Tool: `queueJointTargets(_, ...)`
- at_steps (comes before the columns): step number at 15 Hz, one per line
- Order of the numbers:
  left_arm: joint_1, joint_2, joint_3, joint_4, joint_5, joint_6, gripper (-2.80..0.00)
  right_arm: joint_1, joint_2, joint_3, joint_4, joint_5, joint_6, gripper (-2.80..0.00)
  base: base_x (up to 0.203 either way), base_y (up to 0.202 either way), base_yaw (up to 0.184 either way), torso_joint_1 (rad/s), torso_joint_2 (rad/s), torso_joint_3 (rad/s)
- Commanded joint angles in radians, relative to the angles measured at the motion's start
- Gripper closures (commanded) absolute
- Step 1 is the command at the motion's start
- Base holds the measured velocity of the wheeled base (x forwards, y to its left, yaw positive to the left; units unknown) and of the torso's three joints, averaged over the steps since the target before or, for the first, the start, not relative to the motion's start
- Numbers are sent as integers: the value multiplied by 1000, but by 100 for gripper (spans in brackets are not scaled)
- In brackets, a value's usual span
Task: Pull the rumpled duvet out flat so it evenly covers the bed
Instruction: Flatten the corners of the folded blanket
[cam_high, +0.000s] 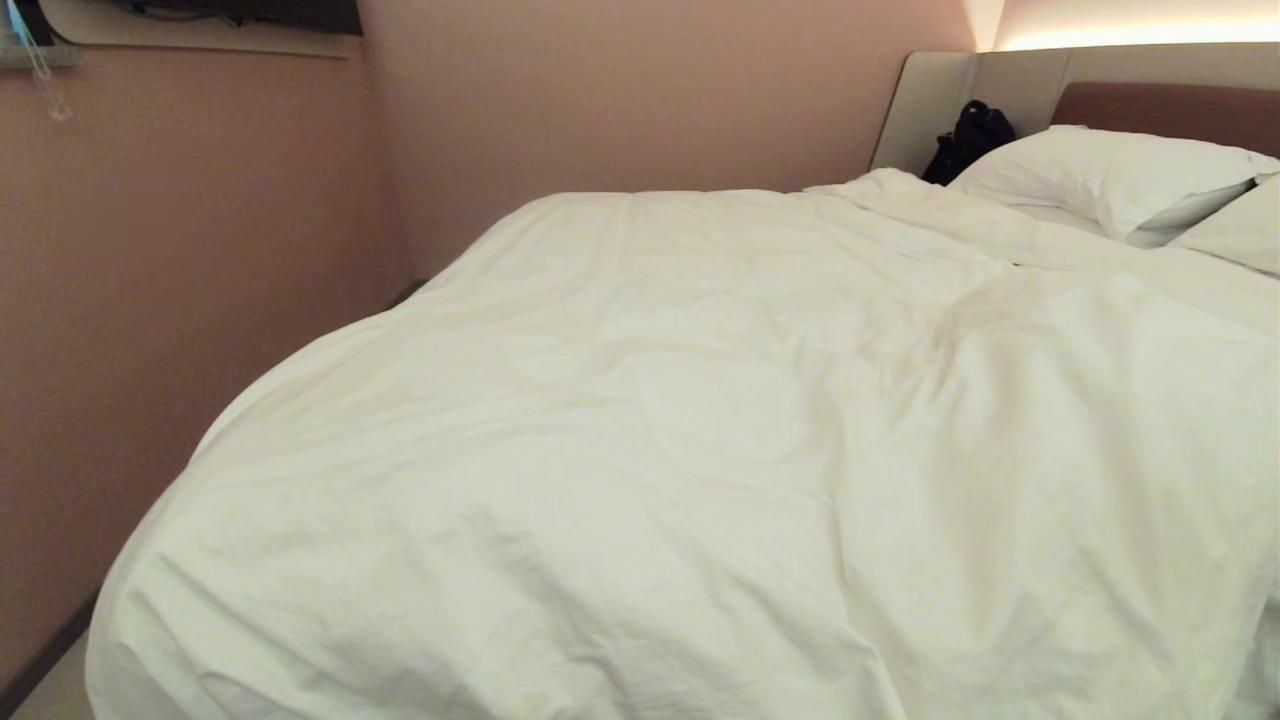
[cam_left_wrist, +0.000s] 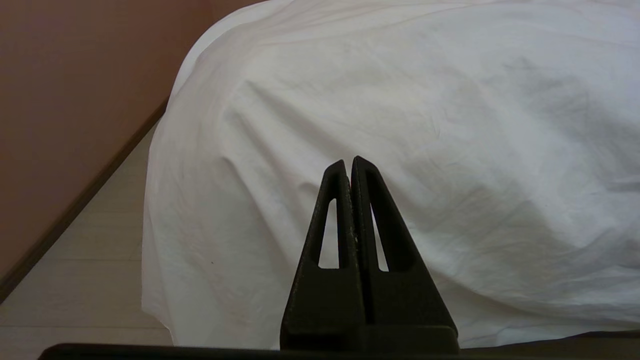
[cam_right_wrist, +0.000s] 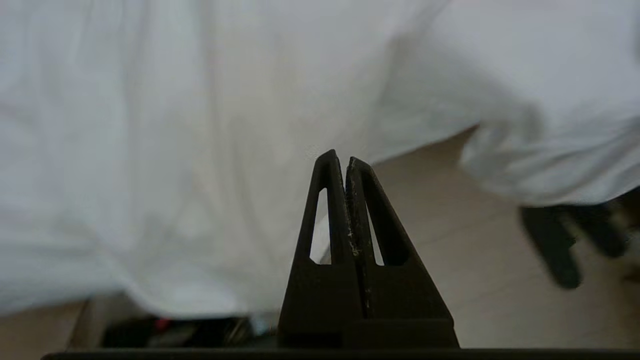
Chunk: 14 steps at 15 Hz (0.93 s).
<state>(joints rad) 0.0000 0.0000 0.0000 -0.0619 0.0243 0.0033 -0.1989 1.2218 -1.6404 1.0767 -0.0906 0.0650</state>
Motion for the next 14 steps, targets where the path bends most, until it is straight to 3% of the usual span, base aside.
queueJointTargets(1, 0, 0, 0, -1, 0, 0, 0, 1, -42, 2, -439, -232, -47, 0, 0, 0, 0, 0, 0, 0)
queueJointTargets(8, 0, 0, 0, -1, 0, 0, 0, 1, -281, 64, -673, -213, -11, 0, 0, 0, 0, 0, 0, 0)
queueJointTargets(11, 0, 0, 0, -1, 0, 0, 0, 1, -397, 178, -755, -167, -19, 0, 0, 0, 0, 0, 0, 0)
queueJointTargets(14, 0, 0, 0, -1, 0, 0, 0, 1, -520, 313, -827, -73, -86, 0, 0, 0, 0, 0, 0, 0)
